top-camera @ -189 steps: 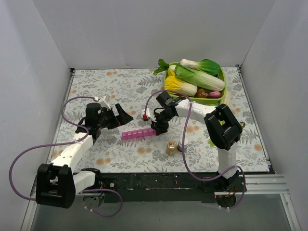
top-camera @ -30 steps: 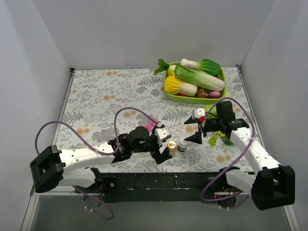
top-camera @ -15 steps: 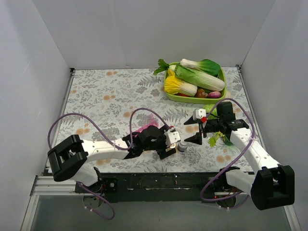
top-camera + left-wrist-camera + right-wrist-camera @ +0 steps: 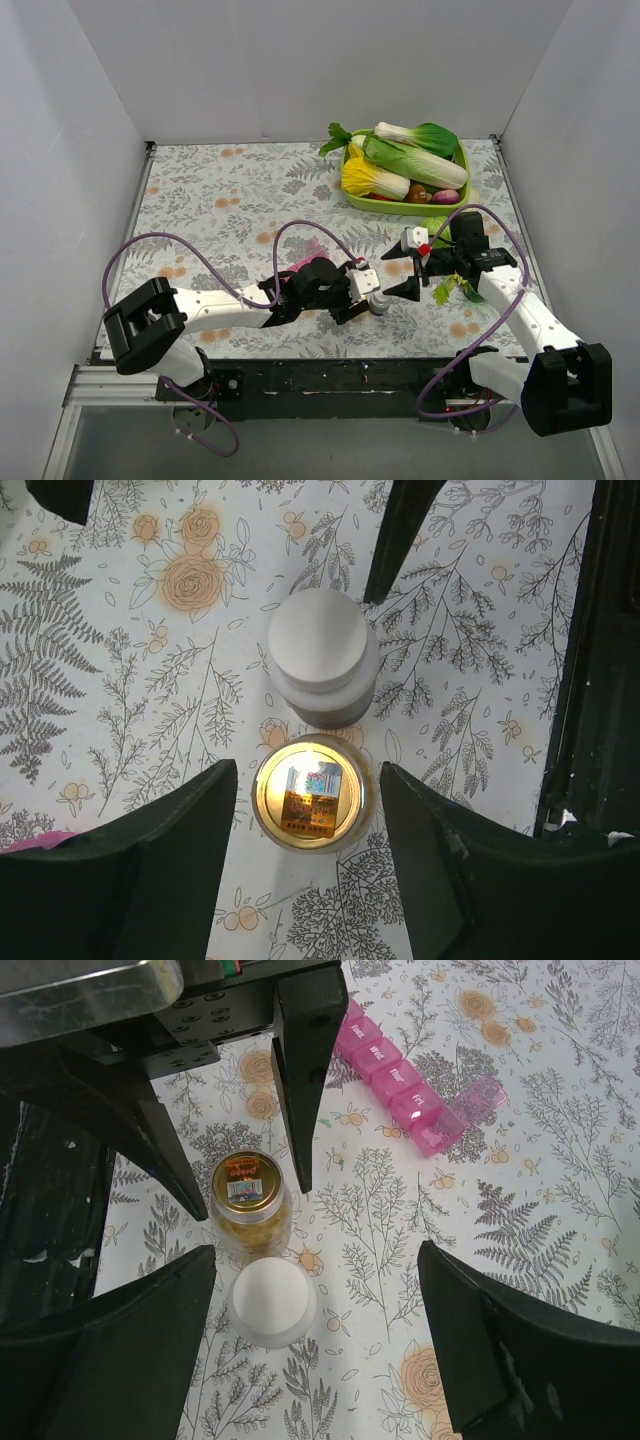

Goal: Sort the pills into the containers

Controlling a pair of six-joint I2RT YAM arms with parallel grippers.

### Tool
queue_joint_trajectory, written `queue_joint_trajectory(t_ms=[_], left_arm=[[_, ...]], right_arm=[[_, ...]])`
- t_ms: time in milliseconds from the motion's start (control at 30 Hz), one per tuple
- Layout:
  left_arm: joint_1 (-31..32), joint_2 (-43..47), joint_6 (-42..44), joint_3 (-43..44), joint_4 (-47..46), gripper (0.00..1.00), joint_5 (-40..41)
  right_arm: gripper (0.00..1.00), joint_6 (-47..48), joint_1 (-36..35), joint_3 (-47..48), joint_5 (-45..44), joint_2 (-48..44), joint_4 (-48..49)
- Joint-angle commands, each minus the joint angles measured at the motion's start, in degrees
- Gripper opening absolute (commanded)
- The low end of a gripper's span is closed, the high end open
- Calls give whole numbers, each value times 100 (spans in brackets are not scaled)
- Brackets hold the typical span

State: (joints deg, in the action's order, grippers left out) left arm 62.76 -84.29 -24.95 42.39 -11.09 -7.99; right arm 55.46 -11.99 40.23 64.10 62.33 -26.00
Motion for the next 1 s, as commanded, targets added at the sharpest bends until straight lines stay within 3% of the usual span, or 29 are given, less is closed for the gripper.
queue_joint_trajectory(t_ms=[0, 67, 100, 200, 233, 367, 500, 633, 733, 833, 967], left_arm=[[8, 1, -71, 217, 98, 54, -97], [17, -35, -89, 252, 212, 45, -106], [17, -35, -115, 278, 230, 29, -98], [17, 18, -229, 296, 230, 2, -106], [17, 35, -273, 313, 265, 0, -72], [-150, 368, -913, 279, 388, 0, 113], [-554, 1203, -2474, -2, 397, 0, 210], [-913, 2021, -3627, -231, 493, 0, 552], [-1142, 2452, -4410, -380, 520, 0, 728], [-1222, 2733, -4824, -425, 459, 0, 1035], [-1231, 2936, -5176, -346, 485, 0, 1598]], right_arm=[[89, 70, 30, -33, 191, 25, -72], [89, 70, 30, -24, 191, 34, -89], [89, 79, 21, -24, 191, 51, -98], [89, 122, 30, -15, 191, 69, -151], [90, 158, 30, 2, 200, 87, -177], [89, 623, 4, 274, 252, 376, -730], [88, 1037, -242, 810, 104, 693, -1319], [87, 809, -1056, 1452, -248, 974, -1373], [85, -163, -1751, 1743, -695, 1063, -866], [86, -1685, -2227, 1637, -1478, 931, 602], [83, -2933, -2334, 1980, -1592, 1211, 1278]])
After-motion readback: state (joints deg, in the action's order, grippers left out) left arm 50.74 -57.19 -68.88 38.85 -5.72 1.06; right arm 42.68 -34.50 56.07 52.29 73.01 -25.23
